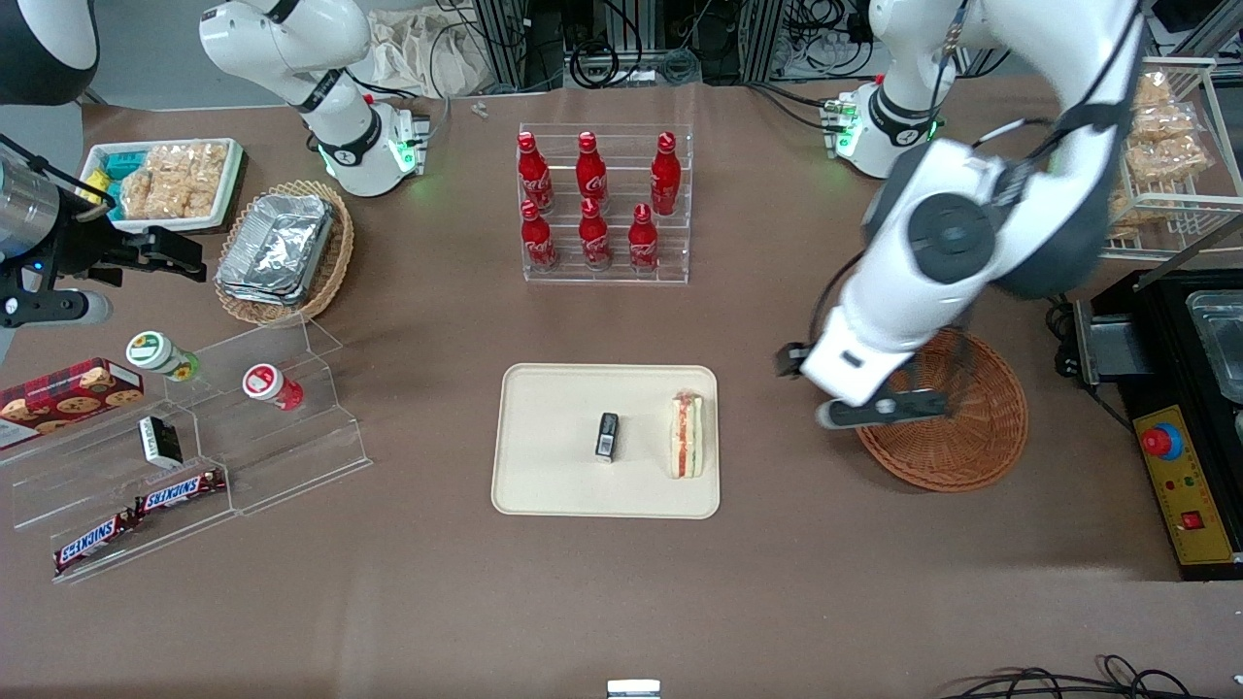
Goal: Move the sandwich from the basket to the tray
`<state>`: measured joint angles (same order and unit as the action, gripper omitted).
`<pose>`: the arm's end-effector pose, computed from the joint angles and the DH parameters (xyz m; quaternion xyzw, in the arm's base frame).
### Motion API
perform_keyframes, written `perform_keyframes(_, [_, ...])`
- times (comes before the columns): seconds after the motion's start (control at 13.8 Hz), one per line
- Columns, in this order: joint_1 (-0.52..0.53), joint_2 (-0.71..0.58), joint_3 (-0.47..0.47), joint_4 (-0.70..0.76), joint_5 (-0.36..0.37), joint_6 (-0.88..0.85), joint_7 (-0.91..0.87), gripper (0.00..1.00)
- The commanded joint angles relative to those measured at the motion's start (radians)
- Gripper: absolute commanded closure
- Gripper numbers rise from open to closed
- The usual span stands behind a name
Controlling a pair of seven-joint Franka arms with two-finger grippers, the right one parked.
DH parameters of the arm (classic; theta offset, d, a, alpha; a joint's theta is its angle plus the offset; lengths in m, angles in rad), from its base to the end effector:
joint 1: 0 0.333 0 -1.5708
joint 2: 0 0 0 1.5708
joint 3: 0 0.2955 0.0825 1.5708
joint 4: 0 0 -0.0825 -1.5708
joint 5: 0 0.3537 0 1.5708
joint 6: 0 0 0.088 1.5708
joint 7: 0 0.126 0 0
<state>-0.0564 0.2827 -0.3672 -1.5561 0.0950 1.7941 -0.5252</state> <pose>0.5636 -0.2205 0.4595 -0.9989 -0.0457 0.0132 0.0022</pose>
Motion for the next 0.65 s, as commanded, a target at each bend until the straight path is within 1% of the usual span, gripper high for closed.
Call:
perform_keyframes(0.0, [0.03,-0.114,0.093,-0.028,-0.06,-0.123,0.143,0.0])
perform_keyframes(0.14, [0.017,-0.198,0.189,-0.033,-0.113,-0.22,0.244,0.0])
perform_keyframes(0.22, [0.015,-0.236,0.223,-0.033,-0.118,-0.263,0.261,0.0])
perform_keyframes(0.36, [0.018,-0.302,0.234,-0.048,-0.116,-0.308,0.261,0.0])
perform_keyframes(0.58, [0.021,-0.287,0.231,-0.025,-0.104,-0.311,0.266,0.0])
